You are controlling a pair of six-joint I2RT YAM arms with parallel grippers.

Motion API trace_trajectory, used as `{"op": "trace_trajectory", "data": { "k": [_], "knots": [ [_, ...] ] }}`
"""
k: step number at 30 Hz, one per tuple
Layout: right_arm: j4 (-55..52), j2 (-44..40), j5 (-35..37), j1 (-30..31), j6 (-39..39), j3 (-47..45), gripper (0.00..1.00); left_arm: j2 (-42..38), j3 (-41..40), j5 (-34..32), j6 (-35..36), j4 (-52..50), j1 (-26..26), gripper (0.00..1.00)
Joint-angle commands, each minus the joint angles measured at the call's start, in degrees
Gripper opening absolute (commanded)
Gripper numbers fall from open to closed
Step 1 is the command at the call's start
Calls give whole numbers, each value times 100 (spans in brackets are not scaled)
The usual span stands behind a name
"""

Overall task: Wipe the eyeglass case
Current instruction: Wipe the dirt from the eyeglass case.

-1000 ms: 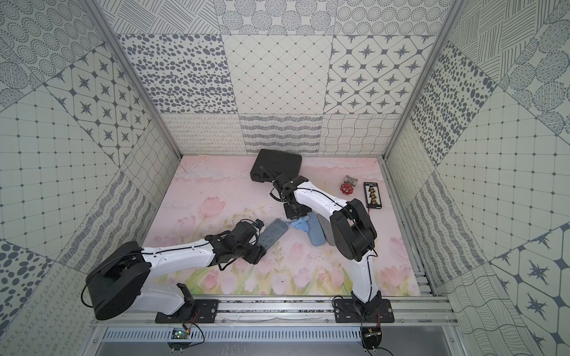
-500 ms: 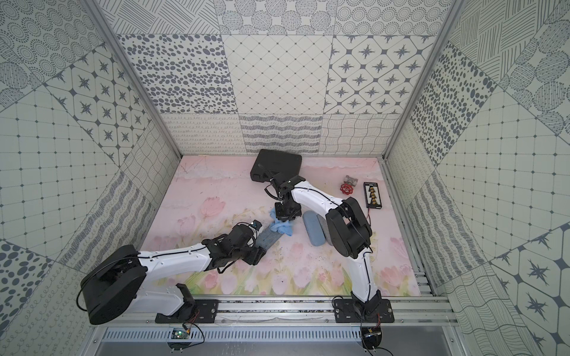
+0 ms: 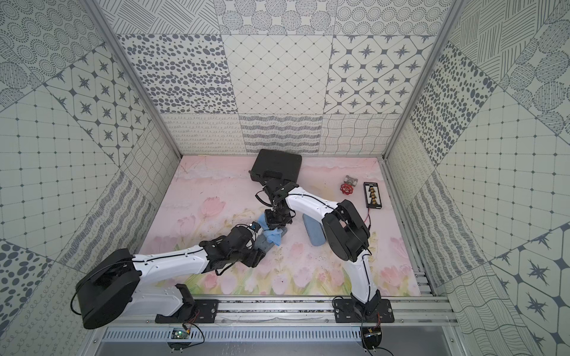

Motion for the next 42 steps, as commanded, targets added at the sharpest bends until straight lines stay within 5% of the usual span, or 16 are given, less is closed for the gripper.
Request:
{"op": "trace_trajectory", "data": {
  "k": [1,3,5,14,21,30,42],
  "knots": [
    [-732,456,2109,-416,-495,537,0,-121,-27,-39,-140,-40,-21,22],
    [-1057,468,2973,-341,-871,989,0,-91,-36,-131,-149,-37,-64,22],
    [-1043,444,2934,-191,-1299,1381,0,-48,-9,-311,-134,-61,-166,22],
    [-1104,1794,186,743,-1772,2819,0,143,137,-1896,-232,-263,-885,22],
    [-1287,2096,-952,976,-2203,2484,0,108,129,-2402,-461,-399,-1013,20],
    [-1554,1353,746,-21,-2380,1109,0,587,420,-2604,-1157,-1140,-1005,16],
    [-1907,1640,1836,-442,-2268,1382,0,557,367,-2337,-1160,-1109,-997,16]
  ]
}}
